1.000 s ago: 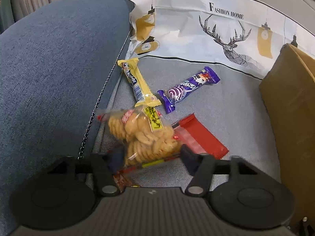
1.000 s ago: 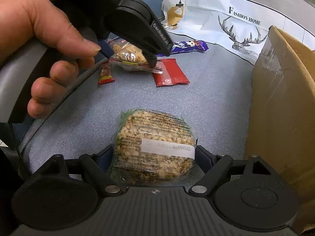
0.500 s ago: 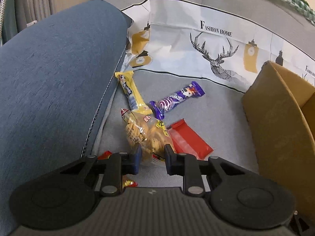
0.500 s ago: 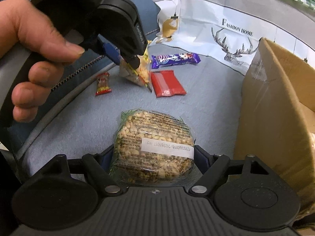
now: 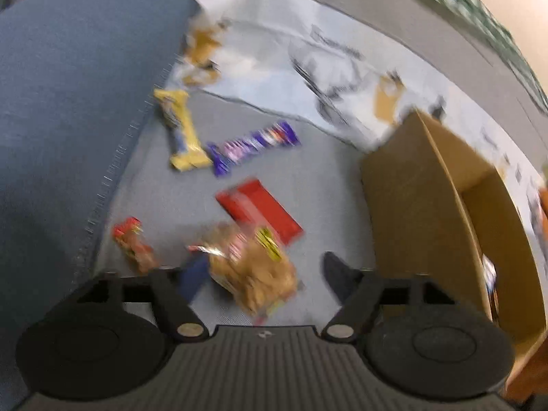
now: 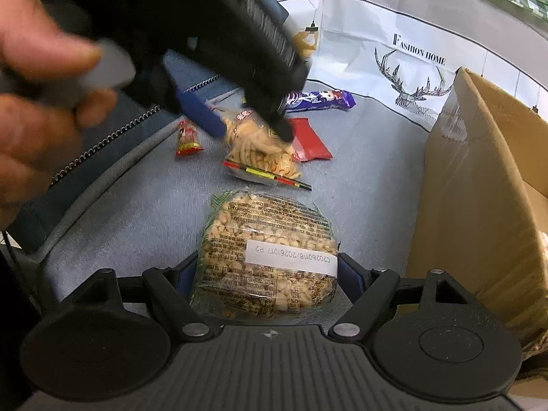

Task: Organize snacks
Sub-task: 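Grasp the cookie bag with yellow label with left tool while right tool holds nut bag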

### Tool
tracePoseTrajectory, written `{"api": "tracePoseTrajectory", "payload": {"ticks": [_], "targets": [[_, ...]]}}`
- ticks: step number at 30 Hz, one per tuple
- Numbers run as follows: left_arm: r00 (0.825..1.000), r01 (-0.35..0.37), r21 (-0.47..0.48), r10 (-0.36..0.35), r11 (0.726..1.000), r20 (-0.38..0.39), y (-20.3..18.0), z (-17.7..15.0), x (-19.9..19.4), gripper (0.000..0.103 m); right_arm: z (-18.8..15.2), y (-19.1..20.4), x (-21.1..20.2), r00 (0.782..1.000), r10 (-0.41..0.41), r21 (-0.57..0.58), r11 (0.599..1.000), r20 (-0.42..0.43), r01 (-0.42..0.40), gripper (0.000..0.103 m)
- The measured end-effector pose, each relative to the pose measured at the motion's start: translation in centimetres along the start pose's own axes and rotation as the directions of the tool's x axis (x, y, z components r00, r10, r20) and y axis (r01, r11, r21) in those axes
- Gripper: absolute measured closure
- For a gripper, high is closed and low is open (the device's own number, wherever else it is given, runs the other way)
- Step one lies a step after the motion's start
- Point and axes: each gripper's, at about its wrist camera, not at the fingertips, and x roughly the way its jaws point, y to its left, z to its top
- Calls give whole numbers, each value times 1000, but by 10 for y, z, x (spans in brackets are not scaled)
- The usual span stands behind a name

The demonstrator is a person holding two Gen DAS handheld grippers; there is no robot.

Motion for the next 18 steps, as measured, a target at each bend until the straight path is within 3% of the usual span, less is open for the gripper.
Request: {"api": "tracePoseTrajectory", "payload": {"ticks": [2,4,10,14,16,18], "targets": [[1000,-25,-39,25,999,7,4,5,4,12,0,-1,2,1000,4,0,1000,-5,-4,22],[999,-21,-54,19,998,-34,5,6,14,12,1,-1,5,1000,6,-2,1000,-9,-6,22],[993,-57,42,61,997,-99,-14,5,41,11,2,-2,14,999,10,2,1000,-34,-10,21],[990,-70,-7,69,997,-124,-12,6,56,11,3,-4,19,999,13,5,1000,-39,-13,21],[988,-85,-9,83,996,-133,-13,7,60,14,3,-5,19,999,13,7,1000,-39,-13,21],[983,-103,10,103,995,-149,-16,7,64,30,2,-6,19,999,10,9,1000,-41,-10,21]]}}
